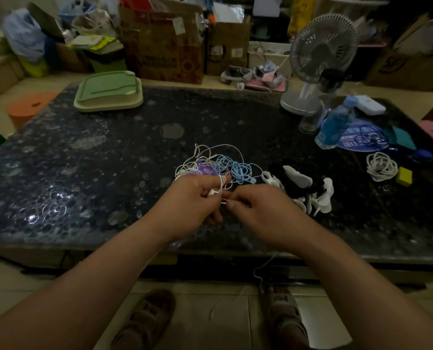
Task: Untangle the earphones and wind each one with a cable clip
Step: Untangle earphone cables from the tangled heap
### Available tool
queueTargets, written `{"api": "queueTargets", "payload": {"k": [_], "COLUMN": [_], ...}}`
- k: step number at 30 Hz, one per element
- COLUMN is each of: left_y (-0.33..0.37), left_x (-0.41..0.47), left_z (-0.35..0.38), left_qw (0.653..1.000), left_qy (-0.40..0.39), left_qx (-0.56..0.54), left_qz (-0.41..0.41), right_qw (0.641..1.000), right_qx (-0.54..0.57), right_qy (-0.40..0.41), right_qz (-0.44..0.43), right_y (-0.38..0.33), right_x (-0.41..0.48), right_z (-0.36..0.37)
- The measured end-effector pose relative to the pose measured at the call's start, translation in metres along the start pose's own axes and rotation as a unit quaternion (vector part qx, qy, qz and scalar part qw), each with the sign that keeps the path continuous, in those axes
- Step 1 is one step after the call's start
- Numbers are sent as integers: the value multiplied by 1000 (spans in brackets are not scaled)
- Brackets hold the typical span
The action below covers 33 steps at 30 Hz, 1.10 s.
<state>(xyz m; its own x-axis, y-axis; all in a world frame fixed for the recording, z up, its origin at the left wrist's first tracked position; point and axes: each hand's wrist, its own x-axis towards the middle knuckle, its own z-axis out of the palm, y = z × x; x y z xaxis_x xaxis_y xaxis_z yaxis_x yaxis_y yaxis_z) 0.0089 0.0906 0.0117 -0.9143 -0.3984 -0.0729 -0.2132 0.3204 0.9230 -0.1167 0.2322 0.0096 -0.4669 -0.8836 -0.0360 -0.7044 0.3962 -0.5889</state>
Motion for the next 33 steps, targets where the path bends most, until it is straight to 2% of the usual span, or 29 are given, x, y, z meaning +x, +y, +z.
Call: {"api": "queueTargets", "payload": {"k": [2,5,8,10,12,15,18,20,23,25,28,30,33], "left_y": [-2,-5,-2,0,4,9,6,6,7,6,-3,-7,-9], "left_x": [1,0,-2,-3,-4,-5,-7,-7,-2,1,2,2,2], "left_z": [-1,-1,0,0,0,-2,-3,-4,-9,-11,-9,-8,-7], "left_qw": [999,993,985,979,969,944,922,919,938,962,988,994,997], "left_qy": [-14,-78,-154,-200,-230,-248,-253,-222,-108,-48,24,48,44], "left_qx": [51,93,72,12,-65,-205,-284,-320,-324,-262,-147,-88,-64], "left_qz": [2,-4,-27,-42,-55,-77,-73,-59,-53,-52,-50,-34,-28], "right_qw": [1000,1000,996,987,963,902,852,865,896,918,974,985,993], "right_qx": [0,19,81,157,264,425,510,488,430,385,207,143,99], "right_qy": [21,24,12,-12,-48,-77,-94,-93,-71,-46,-65,-80,-41], "right_qz": [1,-7,-17,-25,-21,27,69,69,84,89,61,51,42], "right_y": [1,4,6,9,13,16,15,12,4,1,-1,-3,-3], "right_x": [1,1,1,-1,-3,-1,3,3,-1,-1,-4,-5,-2], "right_z": [-7,-18,-25,-30,-34,-30,-18,-10,-2,1,4,6,3]}}
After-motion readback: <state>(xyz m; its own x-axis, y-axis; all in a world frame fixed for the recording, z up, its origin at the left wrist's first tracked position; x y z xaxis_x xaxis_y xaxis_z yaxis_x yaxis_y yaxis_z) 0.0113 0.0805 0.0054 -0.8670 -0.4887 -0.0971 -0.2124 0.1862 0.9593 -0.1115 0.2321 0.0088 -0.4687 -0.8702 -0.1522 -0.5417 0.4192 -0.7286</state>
